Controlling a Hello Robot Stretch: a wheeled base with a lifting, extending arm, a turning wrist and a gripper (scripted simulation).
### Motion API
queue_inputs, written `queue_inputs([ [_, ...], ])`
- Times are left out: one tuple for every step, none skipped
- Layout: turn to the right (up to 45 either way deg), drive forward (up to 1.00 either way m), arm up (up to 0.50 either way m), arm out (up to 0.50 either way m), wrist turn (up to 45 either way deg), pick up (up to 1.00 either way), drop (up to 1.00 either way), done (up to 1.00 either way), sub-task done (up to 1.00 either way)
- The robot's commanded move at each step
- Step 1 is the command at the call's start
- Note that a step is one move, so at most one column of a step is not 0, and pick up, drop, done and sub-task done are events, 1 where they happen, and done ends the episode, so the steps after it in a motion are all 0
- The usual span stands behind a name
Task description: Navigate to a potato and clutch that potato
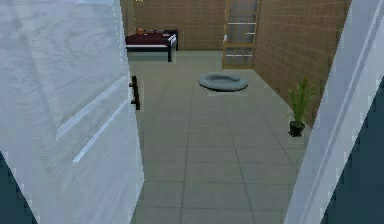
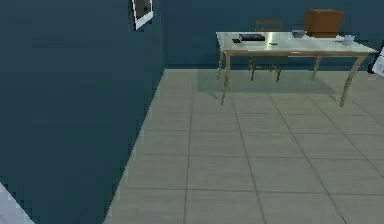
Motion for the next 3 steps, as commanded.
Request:
queue_inputs([
  [-3.0,0.00,0.00,0.00,0.0,0.00,0.00,0.00,0.00],
  [0.0,1.00,0.00,0.00,0.0,0.00,0.00,0.00,0.00],
  [0.0,0.65,0.00,0.00,0.0,0.00,0.00,0.00,0.00],
])
